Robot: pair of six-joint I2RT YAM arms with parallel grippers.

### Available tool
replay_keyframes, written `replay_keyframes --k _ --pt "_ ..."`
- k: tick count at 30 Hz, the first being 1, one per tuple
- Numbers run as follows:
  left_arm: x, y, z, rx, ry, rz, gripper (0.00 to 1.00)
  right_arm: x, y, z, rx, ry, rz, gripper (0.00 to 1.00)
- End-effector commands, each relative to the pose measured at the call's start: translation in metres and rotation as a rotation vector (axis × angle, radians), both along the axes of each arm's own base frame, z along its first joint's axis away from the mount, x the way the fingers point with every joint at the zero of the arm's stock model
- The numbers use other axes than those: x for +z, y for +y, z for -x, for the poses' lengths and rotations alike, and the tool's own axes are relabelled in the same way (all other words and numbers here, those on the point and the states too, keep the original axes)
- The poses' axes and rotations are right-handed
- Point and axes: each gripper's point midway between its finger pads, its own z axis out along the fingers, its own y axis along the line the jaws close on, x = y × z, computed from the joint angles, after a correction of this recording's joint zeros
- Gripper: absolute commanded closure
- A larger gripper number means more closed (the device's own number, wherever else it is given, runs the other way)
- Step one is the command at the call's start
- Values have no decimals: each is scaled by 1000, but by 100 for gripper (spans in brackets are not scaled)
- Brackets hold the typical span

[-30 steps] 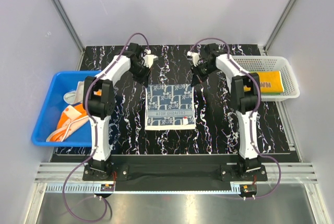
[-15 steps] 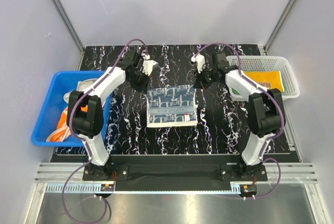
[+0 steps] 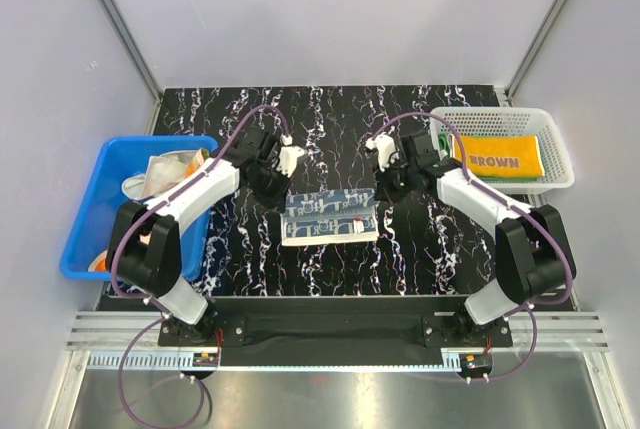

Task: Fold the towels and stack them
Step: Fold the towel, then neatly place the folded towel into the bin

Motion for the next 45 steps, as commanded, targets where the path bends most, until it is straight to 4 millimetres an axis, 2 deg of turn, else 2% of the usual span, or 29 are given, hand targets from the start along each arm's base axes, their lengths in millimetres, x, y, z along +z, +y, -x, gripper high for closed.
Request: replay_keyframes --k 1,8,16,18,19,21,24,27,29,32,34,35,38,40,41,42,43,45 --pt "5 -7 11 9 0 26 100 1 6 18 -38 33 11 100" --pt "-18 -7 35 24 72 -13 100 -14 0 40 -110 148 38 98" --pt "-38 1 45 52 111 -83 99 -30 -7 63 -144 281 73 92" --pt "-40 0 47 45 124 -88 87 -27 -4 62 -142 284 57 89" --pt "-39 -4 48 37 130 -76 84 -25 -2 64 -136 292 45 87" --pt "-37 -4 52 31 129 -77 79 -16 4 65 -128 302 15 73" --pt "-21 -4 43 52 77 -69 70 -4 6 65 -126 310 6 64" --pt "-11 -4 27 95 31 -83 63 8 11 66 -128 327 -25 63" --pt "-6 -1 16 126 3 -116 63 10 14 62 -150 330 -35 63" --pt "-4 -3 9 187 6 -123 63 2 20 53 -215 372 -61 67" --pt "6 -17 4 211 2 -48 63 -8 29 46 -250 399 -95 67" --pt "9 -25 5 239 11 -7 64 -15 31 50 -290 442 -111 67" --pt "8 -37 8 289 10 96 65 -33 32 50 -382 491 -132 68" --pt "-3 -44 17 288 33 159 65 -43 35 51 -404 508 -147 66" --pt "-4 -47 14 328 27 191 65 -52 35 59 -433 546 -145 67" --pt "-12 -45 17 350 40 188 65 -57 35 61 -444 557 -147 68" --pt "-31 -36 26 386 66 151 66 -60 36 60 -454 556 -155 68" --pt "-51 -24 27 465 89 93 65 -65 34 62 -484 569 -153 68"
